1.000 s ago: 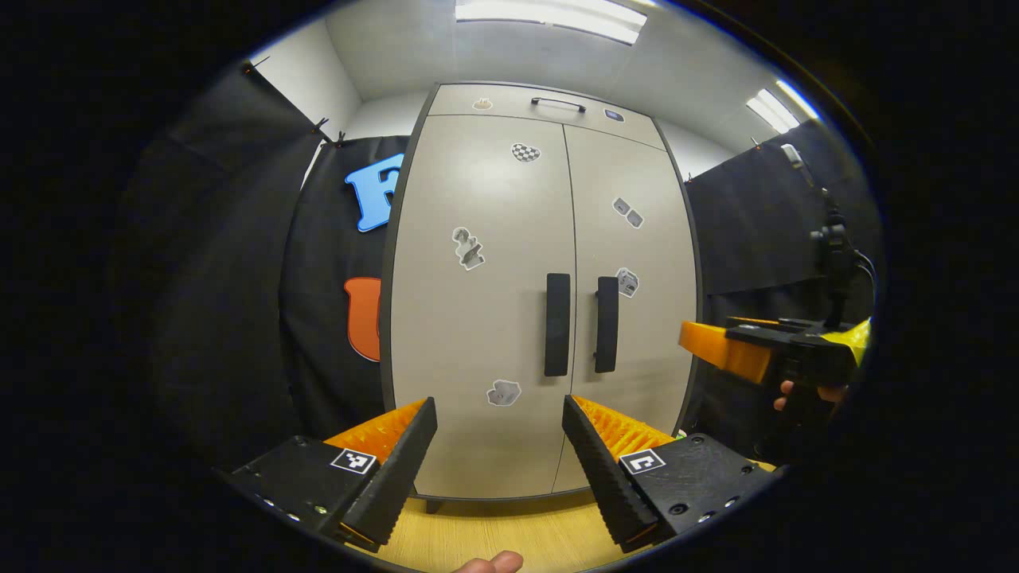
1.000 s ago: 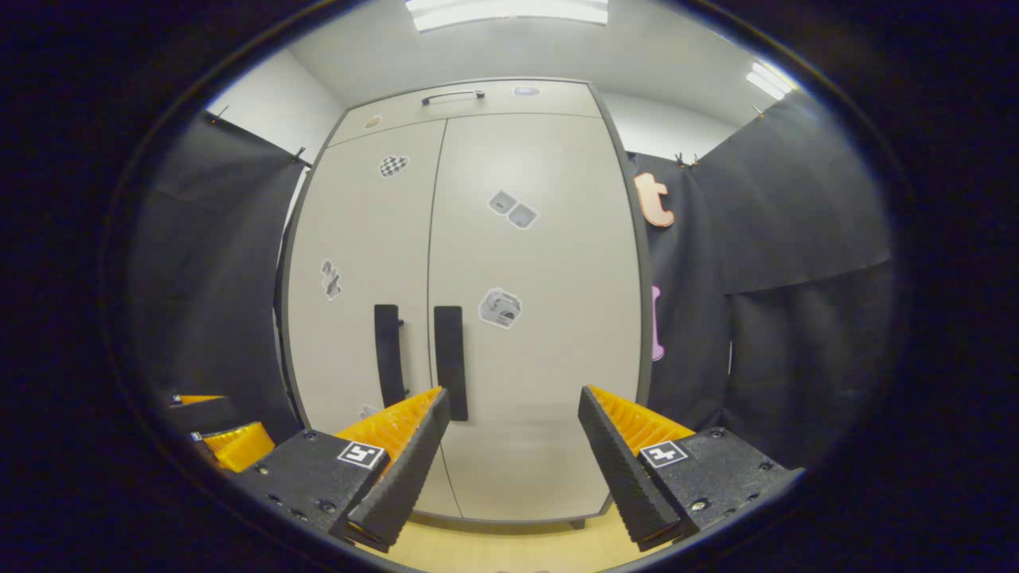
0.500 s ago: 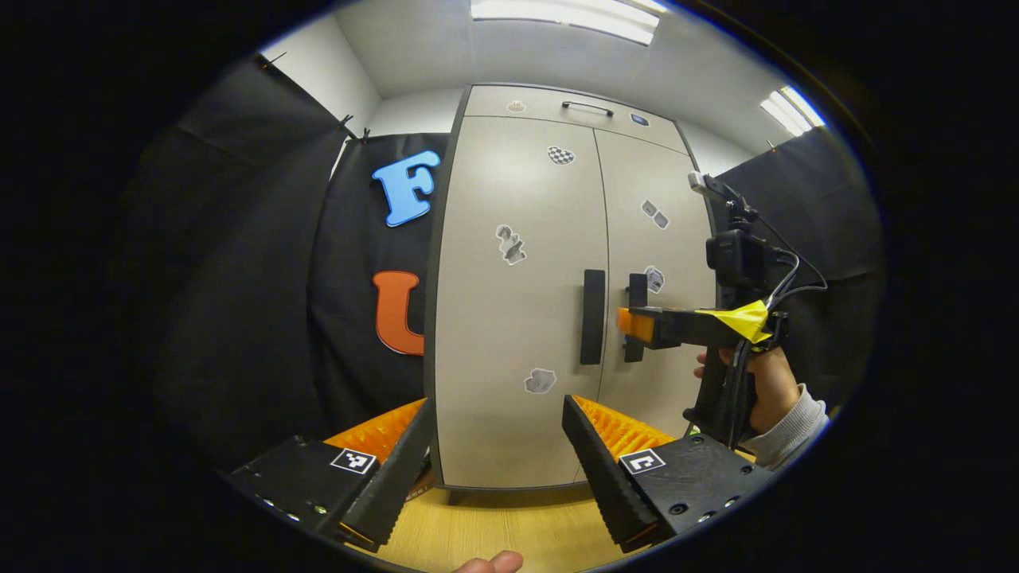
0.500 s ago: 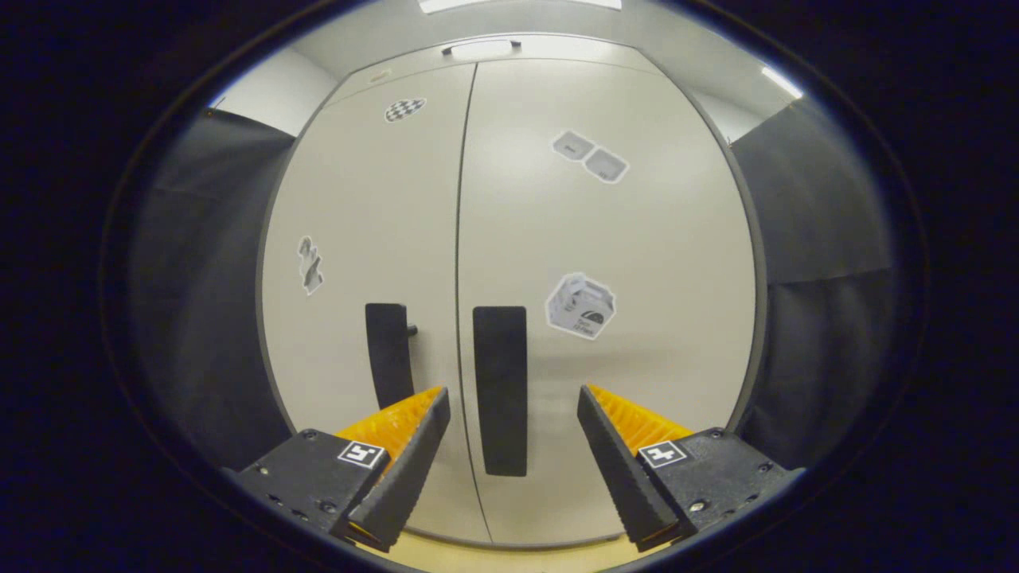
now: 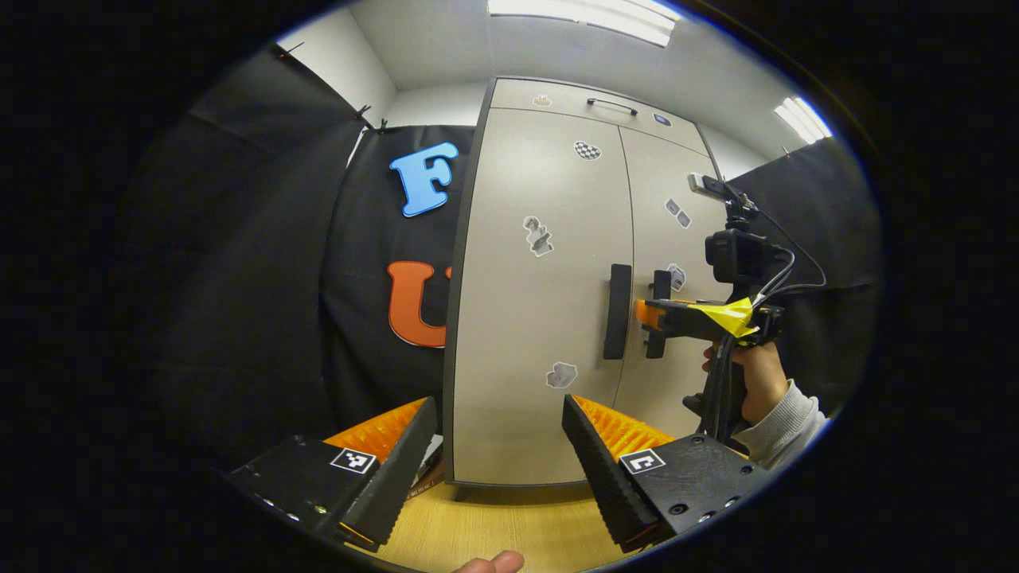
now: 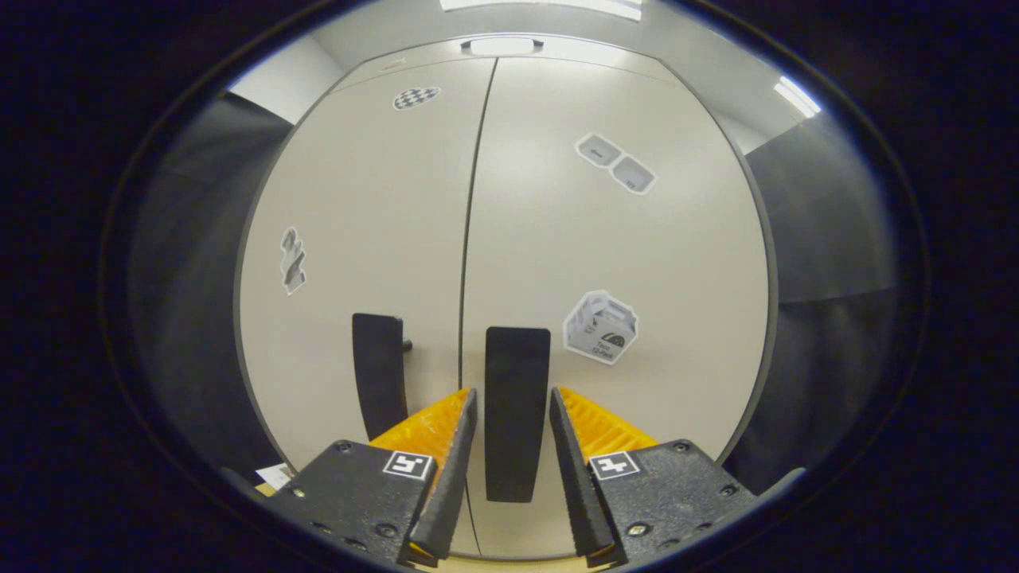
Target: Open the right door of the double-door shoe cabinet with the right hand, and open the left door with the left hand.
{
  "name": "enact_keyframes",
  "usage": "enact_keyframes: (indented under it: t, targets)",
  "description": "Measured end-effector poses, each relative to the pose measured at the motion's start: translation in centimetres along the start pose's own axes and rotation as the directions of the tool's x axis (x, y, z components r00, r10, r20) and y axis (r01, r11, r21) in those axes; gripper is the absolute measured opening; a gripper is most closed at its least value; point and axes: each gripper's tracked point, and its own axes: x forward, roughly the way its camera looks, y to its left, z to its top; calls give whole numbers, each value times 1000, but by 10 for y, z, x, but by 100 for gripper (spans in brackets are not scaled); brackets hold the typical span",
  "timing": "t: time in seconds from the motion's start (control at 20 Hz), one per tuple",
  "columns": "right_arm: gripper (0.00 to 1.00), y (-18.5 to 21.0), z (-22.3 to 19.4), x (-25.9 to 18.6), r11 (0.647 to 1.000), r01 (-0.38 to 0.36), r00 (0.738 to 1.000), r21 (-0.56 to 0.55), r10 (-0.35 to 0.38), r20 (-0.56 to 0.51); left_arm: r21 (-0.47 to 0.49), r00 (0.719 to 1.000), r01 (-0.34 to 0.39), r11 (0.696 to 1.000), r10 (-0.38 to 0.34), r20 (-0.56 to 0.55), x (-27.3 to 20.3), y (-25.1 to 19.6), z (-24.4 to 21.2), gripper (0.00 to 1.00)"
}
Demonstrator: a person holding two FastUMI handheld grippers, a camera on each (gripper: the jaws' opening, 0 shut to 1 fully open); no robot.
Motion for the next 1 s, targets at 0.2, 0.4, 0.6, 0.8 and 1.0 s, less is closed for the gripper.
enact_keyframes:
  t: [0.2,0.4,0.6,0.8,1.0]
  targets:
    - [35,0,-3,-1,999,-30,1000,40,30,-5,-10,1000,9,1000,-9,-1,2,-4,-1,95]
    - [10,0,-2,0,995,-67,998,71,67,7,-19,1000,24,1000,-24,-9,5,-10,-3,95]
    - [9,0,-3,-1,996,-70,998,57,70,0,-9,1000,30,1000,-30,-7,4,-14,-3,95]
    - [9,0,-1,-13,992,-105,994,66,106,-1,-6,1000,27,1000,-27,-5,1,-17,-2,95]
    - [9,-6,-3,-43,985,-160,987,60,161,-9,-3,1000,25,1000,-25,-12,-3,-29,-3,95]
